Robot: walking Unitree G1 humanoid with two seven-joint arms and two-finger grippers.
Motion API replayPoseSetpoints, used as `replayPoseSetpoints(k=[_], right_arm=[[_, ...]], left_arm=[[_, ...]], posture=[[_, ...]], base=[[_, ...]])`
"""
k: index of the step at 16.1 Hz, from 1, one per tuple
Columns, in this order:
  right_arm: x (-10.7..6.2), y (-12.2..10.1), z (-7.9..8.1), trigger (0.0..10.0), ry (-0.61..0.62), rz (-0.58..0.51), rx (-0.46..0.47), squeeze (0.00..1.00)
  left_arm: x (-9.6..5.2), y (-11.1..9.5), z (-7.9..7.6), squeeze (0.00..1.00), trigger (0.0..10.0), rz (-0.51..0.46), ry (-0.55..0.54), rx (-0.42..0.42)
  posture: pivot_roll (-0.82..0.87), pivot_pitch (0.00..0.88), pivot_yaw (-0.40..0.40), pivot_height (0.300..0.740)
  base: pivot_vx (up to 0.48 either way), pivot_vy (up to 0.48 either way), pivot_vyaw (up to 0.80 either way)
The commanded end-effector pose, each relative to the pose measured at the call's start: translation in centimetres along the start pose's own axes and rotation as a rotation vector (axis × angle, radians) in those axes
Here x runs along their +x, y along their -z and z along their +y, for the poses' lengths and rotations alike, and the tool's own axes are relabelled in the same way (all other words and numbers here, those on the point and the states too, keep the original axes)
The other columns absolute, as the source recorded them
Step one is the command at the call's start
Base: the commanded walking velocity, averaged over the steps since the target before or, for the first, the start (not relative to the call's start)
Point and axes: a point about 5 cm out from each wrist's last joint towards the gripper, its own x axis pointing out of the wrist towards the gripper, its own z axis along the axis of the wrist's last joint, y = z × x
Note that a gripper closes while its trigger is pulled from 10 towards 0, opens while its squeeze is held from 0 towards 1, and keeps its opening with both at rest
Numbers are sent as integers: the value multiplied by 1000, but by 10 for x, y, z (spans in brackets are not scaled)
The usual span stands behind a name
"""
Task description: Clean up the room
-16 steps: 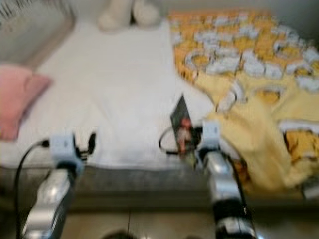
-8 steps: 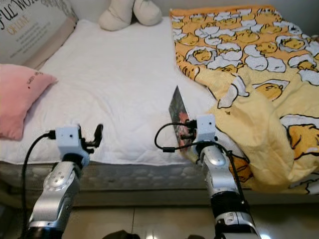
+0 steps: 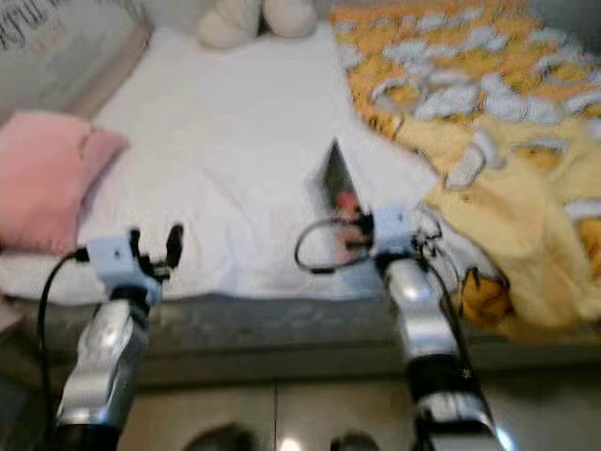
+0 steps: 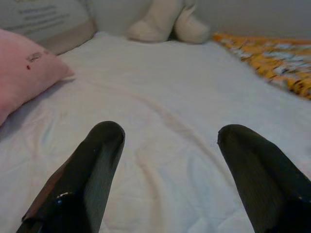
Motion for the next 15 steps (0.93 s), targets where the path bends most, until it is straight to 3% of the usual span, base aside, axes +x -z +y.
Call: replayPoseSetpoints(k=[1, 4, 8, 9, 11, 15], right_arm=[[3, -14, 6, 10000, -22, -64, -12, 0], [8, -16, 3, 10000, -18, -47, -23, 0], [11, -9, 1, 10000, -28, 4, -28, 0], [11, -5, -7, 10000, -47, 35, -33, 0], [14, -1, -12, 10000, -49, 68, -20, 0], [24, -6, 8, 10000, -64, 33, 46, 0]], left_arm=[[1, -4, 4, 0, 10000, -13, -4, 0], [5, 2, -9, 0, 10000, -8, 19, -16], [1, 14, -20, 0, 10000, 51, 53, -18], [-3, 22, -26, 0, 10000, 71, 48, -8], [-6, 23, -29, 0, 10000, 66, 32, 12], [-7, 10, -25, 0, 10000, 11, 64, 85]], posture=[[-167, 0, 67, 740], [-169, 0, 60, 740], [-177, 0, 39, 740], [-164, 0, -34, 740], [-110, 0, -87, 740], [-45, 0, -85, 740]], base=[[0, 480, 0], [0, 480, 506], [0, 0, 103], [0, 0, 0], [0, 0, 0], [0, 0, 0]])
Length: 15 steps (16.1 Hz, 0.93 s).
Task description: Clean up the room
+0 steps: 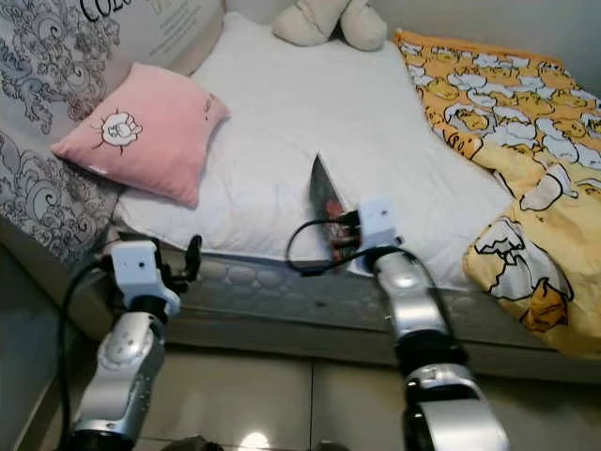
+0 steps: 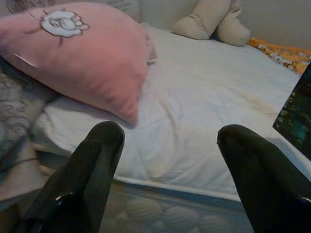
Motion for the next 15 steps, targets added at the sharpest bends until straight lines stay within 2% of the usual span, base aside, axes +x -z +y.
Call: replayPoseSetpoints(k=[1, 3, 4, 5, 6, 7, 9, 10, 15], right_arm=[[1, -15, -4, 10000, 26, -86, 1, 0], [1, -15, -2, 10000, 19, -95, -2, 0], [1, -24, -1, 10000, 26, -156, -24, 0], [1, -26, -2, 10000, 31, -173, -26, 0], [0, -30, -5, 10000, 55, -211, 8, 0], [-1, -29, -6, 10000, 65, -213, 18, 0], [-2, -23, -6, 10000, 88, -195, 38, 0], [-3, -22, -1, 10000, 76, -198, 34, 0], [0, -27, 0, 10000, 62, -216, 16, 0]], left_arm=[[3, -6, -5, 0, 10000, -20, 24, 19], [6, -9, -5, 0, 10000, -27, 18, 23], [9, -15, -2, 0, 10000, -50, 0, 62], [9, -17, -1, 0, 10000, -58, -5, 78], [11, -22, 0, 0, 10000, -81, 2, 138], [11, -25, -1, 0, 10000, -92, 11, 155], [13, -27, 1, 0, 10000, -92, 21, 140], [14, -27, 2, 0, 10000, -86, 23, 106], [16, -29, 2, 0, 10000, -96, 7, 88]], posture=[[-46, 0, -68, 740], [-51, 0, -60, 740], [-70, 0, -32, 740], [-70, 0, -32, 740], [-70, 0, -32, 740], [-81, 0, -10, 740], [-83, 0, 9, 740], [-85, 0, 14, 740], [-83, 0, 14, 740]], base=[[0, 0, 0], [0, 0, 0], [0, 0, 0], [0, 0, 0], [0, 0, 0], [0, 0, 0], [0, 0, 0], [0, 0, 0], [425, 0, 0]])
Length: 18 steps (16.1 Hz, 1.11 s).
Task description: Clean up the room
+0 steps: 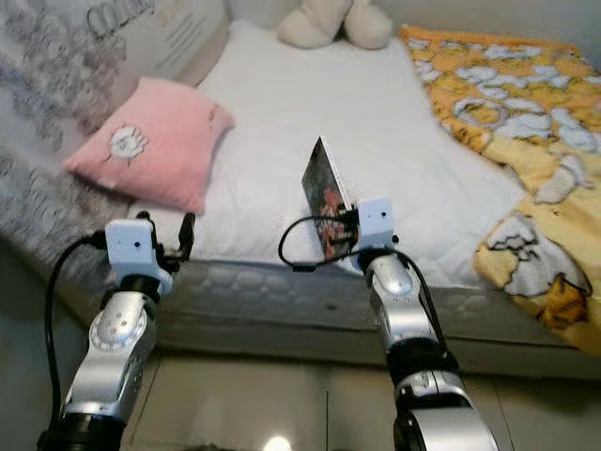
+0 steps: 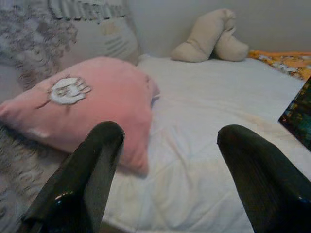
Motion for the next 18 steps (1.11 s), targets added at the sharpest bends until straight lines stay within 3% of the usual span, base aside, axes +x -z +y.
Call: replayPoseSetpoints(k=[1, 6, 15, 18], right_arm=[[5, -17, -3, 10000, 8, -73, -12, 0], [5, -15, 0, 10000, -3, -68, -17, 0], [4, -12, 3, 10000, -10, -60, -18, 0], [4, -11, 3, 10000, -9, -58, -18, 0]], left_arm=[[3, -3, -3, 0, 10000, -6, 7, -7], [1, -1, -1, 0, 10000, 6, -13, -47], [0, -2, -1, 0, 10000, 7, -4, -42], [2, -4, -3, 0, 10000, 6, 10, -22]], posture=[[-83, 0, 14, 740], [-83, 0, 20, 740], [-79, 0, 26, 740], [-78, 0, 27, 740]], base=[[450, 0, 0], [444, 0, 0], [310, 362, 0], [471, 0, 0]])
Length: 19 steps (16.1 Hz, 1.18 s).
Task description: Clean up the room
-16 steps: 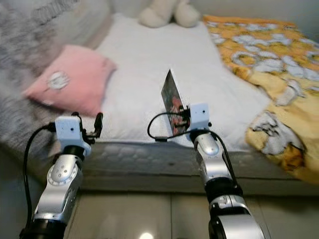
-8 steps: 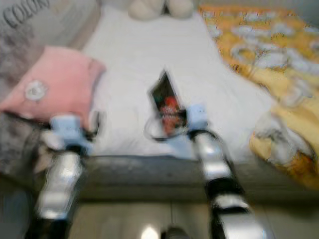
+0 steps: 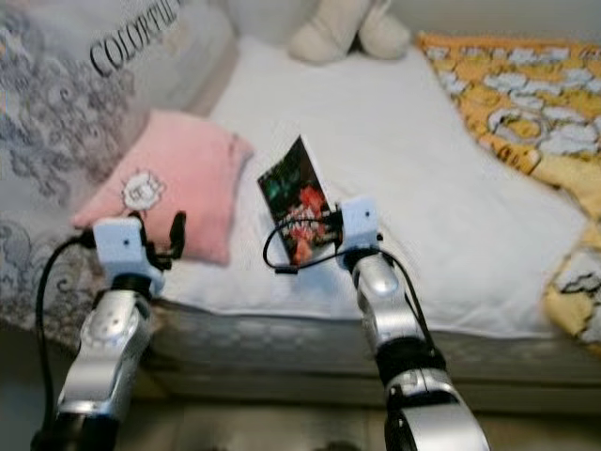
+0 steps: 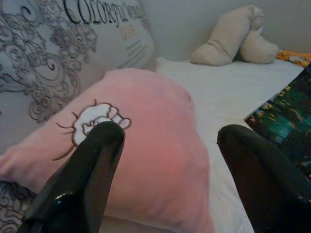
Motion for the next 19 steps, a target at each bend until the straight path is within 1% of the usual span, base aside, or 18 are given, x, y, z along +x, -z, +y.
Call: replayPoseSetpoints(k=[1, 4, 7, 9, 11, 12, 13, 14, 15, 16, 17, 18, 19], right_arm=[[4, -16, -7, 10000, 33, -69, -6, 0], [3, -15, -7, 10000, 34, -69, -5, 0], [3, -15, -6, 10000, 37, -70, -4, 0], [4, -15, -7, 10000, 46, -65, 5, 0], [14, -24, 0, 10000, 19, -66, 52, 0], [23, -35, 2, 10000, 16, -78, 84, 0], [29, -42, 1, 10000, 23, -78, 124, 0], [32, -44, 0, 10000, 35, -70, 164, 0], [36, -44, -2, 10000, 61, -44, 244, 0], [37, -43, -2, 10000, 71, -30, 278, 0], [39, -37, 0, 10000, 109, 12, 426, 0], [38, -31, 1, 10000, 129, 36, 500, 0], [34, -14, 4, 10000, 169, 101, 624, 0]], left_arm=[[2, -4, -3, 0, 10000, -8, 22, 19], [4, -3, -5, 0, 10000, 7, 48, 63], [5, -3, -8, 0, 10000, 16, 73, 81], [5, -4, -11, 0, 10000, 10, 90, 59], [5, -5, -9, 0, 10000, 11, 75, 47], [4, -5, -8, 0, 10000, 10, 75, 52], [3, -6, -7, 0, 10000, 11, 74, 56], [2, -6, -6, 0, 10000, 11, 73, 55], [0, -6, -4, 0, 10000, 13, 73, 55], [-1, -7, -3, 0, 10000, 13, 73, 56], [-5, -9, 0, 0, 10000, 11, 74, 72], [-6, -10, 2, 0, 10000, 11, 76, 76], [-9, -12, 4, 0, 10000, 12, 79, 85]], posture=[[-78, 0, 30, 740], [-79, 0, 35, 740], [-83, 0, 39, 740], [-84, 0, 42, 740], [-82, 0, 48, 740], [-62, 0, 48, 740], [-55, 0, 51, 740], [-48, 0, 54, 740], [-33, 0, 56, 740], [-23, 0, 57, 740], [2, 0, 62, 740], [15, 0, 64, 740], [27, 0, 66, 740]], base=[[480, 0, 0], [476, 0, 0], [449, 0, 0], [397, -159, 0], [0, 0, 0], [0, 0, 0], [0, 0, 0], [0, 0, 0], [0, 0, 0], [0, 0, 0], [0, 0, 0], [0, 0, 0], [0, 0, 0]])
